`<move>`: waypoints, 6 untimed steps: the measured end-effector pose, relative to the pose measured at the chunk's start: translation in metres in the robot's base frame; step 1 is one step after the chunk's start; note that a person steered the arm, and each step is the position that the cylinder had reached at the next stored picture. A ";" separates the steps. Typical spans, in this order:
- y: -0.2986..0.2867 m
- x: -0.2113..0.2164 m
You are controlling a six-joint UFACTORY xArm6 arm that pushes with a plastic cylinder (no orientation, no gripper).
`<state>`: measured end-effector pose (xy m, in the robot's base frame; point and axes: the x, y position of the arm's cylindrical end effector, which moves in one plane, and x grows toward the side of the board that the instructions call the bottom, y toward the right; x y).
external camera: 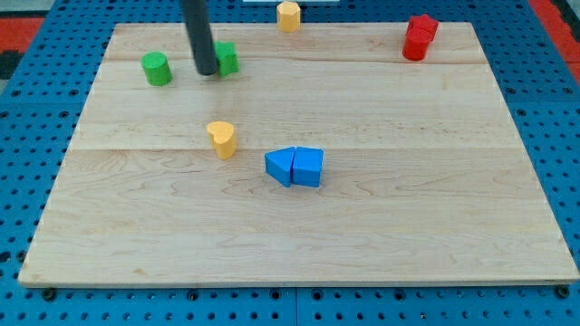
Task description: Move the green star closer to yellow hexagon
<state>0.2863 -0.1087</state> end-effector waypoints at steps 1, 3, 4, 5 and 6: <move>-0.002 -0.013; -0.015 -0.032; 0.058 -0.032; 0.072 -0.029; 0.022 0.023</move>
